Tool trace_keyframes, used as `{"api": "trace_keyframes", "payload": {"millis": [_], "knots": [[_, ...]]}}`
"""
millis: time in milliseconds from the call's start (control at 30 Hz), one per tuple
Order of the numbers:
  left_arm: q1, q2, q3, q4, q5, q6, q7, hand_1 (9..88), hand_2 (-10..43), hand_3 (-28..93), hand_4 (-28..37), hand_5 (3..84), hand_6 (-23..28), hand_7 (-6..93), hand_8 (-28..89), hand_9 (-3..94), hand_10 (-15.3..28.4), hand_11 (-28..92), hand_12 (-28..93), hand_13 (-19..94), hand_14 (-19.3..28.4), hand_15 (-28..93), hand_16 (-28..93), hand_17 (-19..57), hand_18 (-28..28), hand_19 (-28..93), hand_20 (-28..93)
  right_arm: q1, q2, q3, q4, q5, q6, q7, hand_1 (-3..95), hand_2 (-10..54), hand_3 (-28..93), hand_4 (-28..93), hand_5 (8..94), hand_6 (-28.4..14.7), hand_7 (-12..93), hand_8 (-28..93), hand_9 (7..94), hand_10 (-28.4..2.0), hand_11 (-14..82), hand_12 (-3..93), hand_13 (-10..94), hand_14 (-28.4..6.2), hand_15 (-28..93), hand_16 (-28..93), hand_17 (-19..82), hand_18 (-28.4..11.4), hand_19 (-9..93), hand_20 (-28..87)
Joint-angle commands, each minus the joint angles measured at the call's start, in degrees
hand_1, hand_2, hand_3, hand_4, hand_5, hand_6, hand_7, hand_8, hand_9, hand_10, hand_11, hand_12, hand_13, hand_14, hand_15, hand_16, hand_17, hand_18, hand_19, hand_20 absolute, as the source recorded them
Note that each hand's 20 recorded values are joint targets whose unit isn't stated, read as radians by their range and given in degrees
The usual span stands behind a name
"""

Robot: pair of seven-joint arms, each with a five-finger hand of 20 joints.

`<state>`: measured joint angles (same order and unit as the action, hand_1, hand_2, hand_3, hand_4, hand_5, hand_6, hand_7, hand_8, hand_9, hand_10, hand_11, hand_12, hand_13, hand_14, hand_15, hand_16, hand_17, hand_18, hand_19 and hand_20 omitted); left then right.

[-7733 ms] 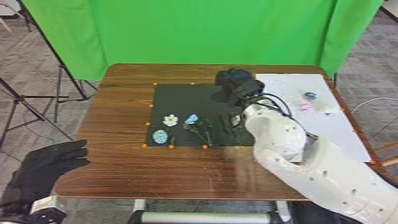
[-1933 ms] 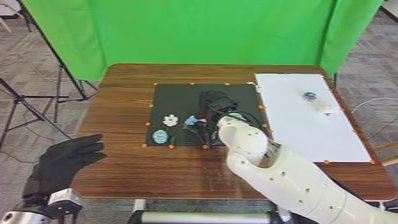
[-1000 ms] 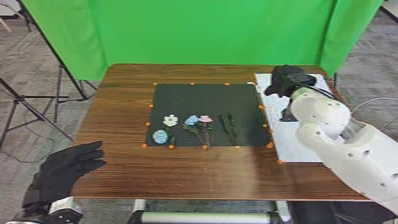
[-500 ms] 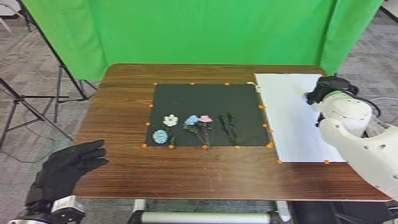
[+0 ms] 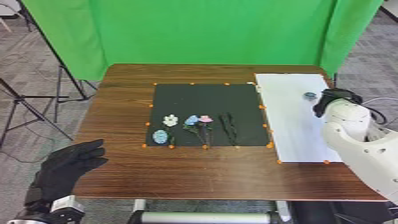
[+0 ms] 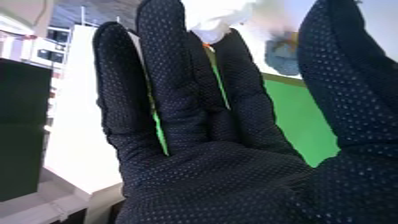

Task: Arrange flowers

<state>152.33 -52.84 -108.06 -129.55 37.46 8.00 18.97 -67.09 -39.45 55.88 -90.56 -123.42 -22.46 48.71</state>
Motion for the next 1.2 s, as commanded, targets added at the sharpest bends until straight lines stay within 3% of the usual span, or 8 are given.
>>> {"api": "trace_keyframes", "payload": {"millis": [33,300,367,467,567,733,1100,1200], "knots": [[0.0,-0.25,-0.15,-0.29,-0.14,-0.04,-0.34,26.9,5.5,80,-16.2,54.3,15.9,16.2,-8,48.5,24.2,35,12,39,28.4,68,-13,0.6,28.4,60,50,-0.4,-0.4,0.4,0.7,0.7,-0.2,2.6,34.8,-9.4,84,-28,50.2,-5.2,20,-12,53.5,-17.9,14.2,15.6,62,-13.4,59,14,41,-21.1,91,-13],[0.1,-0.45,-0.12,-0.3,-0.12,-0.05,-0.46,26.9,5.5,80,-16.2,54.3,15.9,16.3,-8,48.5,24.2,35,12,39,28.4,68,-13,0.6,28.4,60,49,-0.6,-0.1,-0.8,1.6,-1.1,2.1,3.0,41.0,-9.5,83,-28,52.4,-4.4,21,-12,60.0,-18.0,15.9,15.4,68,-10.9,59,15,43,-19.5,93,-12],[0.1,-0.44,-0.15,-0.3,-0.14,-0.06,-0.31,26.9,5.5,80,-16.3,54.3,15.9,16.2,-8,48.5,24.2,35,12,39,28.4,68,-13,0.6,28.4,60,49,-0.4,0.1,-1.9,1.9,-2.6,4.0,3.0,45.5,-9.5,80,-28,54.2,-4.0,21,-12,63.5,-17.2,18.0,15.6,69,-7.3,57,22,45,-18.5,93,-10],[0.0,-0.24,-0.09,-0.24,-0.17,-0.08,-0.14,26.9,5.5,80,-16.3,54.3,15.9,16.3,-8,48.5,24.1,35,12,39,28.4,68,-13,0.5,28.4,60,49,-0.4,0.6,-3.1,2.3,-4.1,6.8,2.6,51.8,-9.5,76,-28,58.4,-3.0,24,-13,70.0,-14.6,18.7,19.4,73,-2.7,53,27,48,-16.9,93,-7],[-0.2,-0.28,0.03,-0.16,-0.1,-0.14,-0.24,26.9,5.5,80,-16.3,54.3,15.9,16.2,-8,48.5,24.1,35,12,39,28.4,68,-13,0.5,28.4,60,49,-0.5,1.0,-4.1,2.6,-5.4,10.0,2.4,57.3,-9.5,73,-28,64.8,-2.6,31,2,81.2,-9.6,12.3,32.0,77,0.1,51,30,52,-15.0,93,-5],[0.1,-0.05,0.22,-0.18,-0.25,0.19,0.17,26.9,5.5,80,-16.3,54.3,15.9,16.2,-8,48.5,24.2,35,12,39,28.4,68,-13,0.5,28.4,60,49,-0.4,1.5,-5.1,2.7,-6.7,13.0,1.6,60.0,-9.5,73,-28,71.6,0.5,43,7,87.8,-6.9,15.7,38.1,83,-0.2,50,31,55,-14.2,93,-1],[0.6,0.19,-0.01,-0.21,-0.37,0.31,0.65,26.9,5.6,80,-16.4,54.2,15.9,16.2,-8,48.5,24.2,35,12,39,28.4,68,-13,0.4,28.4,60,49,2.6,2.7,-8.0,1.3,-8.3,19.6,0.4,59.3,-9.5,76,-28,73.8,-0.1,44,7,89.2,-7.1,16.8,40.0,84,0.6,52,32,56,-14.5,93,4],[0.6,-0.01,-0.31,-0.28,-0.2,0.09,0.07,26.9,5.5,80,-16.4,54.3,15.9,16.2,-8,48.5,24.1,35,12,39,28.4,68,-13,0.4,28.4,60,49,3.5,3.0,-8.7,-0.2,-8.9,20.8,-0.3,59.3,-9.5,77,-28,74.1,-0.2,44,7,89.4,-7.2,17.0,40.1,84,0.7,52,32,56,-14.5,93,5]]}}
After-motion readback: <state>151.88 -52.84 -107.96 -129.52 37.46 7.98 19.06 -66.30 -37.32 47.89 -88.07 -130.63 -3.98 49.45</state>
